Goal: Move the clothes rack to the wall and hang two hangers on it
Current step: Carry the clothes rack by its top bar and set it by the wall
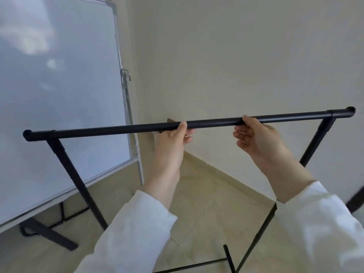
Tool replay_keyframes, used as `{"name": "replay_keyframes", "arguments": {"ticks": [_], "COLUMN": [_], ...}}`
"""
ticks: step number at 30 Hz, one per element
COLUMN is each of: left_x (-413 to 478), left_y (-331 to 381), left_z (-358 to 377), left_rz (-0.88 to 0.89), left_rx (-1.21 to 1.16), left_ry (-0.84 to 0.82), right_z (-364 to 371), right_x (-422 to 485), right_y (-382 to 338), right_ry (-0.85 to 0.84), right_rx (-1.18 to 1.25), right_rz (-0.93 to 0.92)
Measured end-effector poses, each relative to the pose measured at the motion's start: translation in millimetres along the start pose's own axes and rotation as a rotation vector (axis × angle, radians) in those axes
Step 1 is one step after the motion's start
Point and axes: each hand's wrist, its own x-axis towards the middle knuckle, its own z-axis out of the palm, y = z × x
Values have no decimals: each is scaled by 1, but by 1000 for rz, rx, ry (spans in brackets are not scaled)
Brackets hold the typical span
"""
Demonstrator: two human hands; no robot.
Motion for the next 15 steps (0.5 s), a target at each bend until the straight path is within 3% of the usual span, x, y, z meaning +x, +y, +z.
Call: {"name": "replay_keyframes", "arguments": {"ticks": [7,15], "left_x": [67,128], "left_y": [-12,-27], "left_z": [71,145], "left_rz": [-56,-96], "left_rx": [-32,-36], "left_ry": [-214,-368], "right_z": [-45,-94], "right_x": [51,108], "right_y": [-10,-12], "right_ry": [225,342], "right_rx": [1,15], "right_rz": [-49,-51]}}
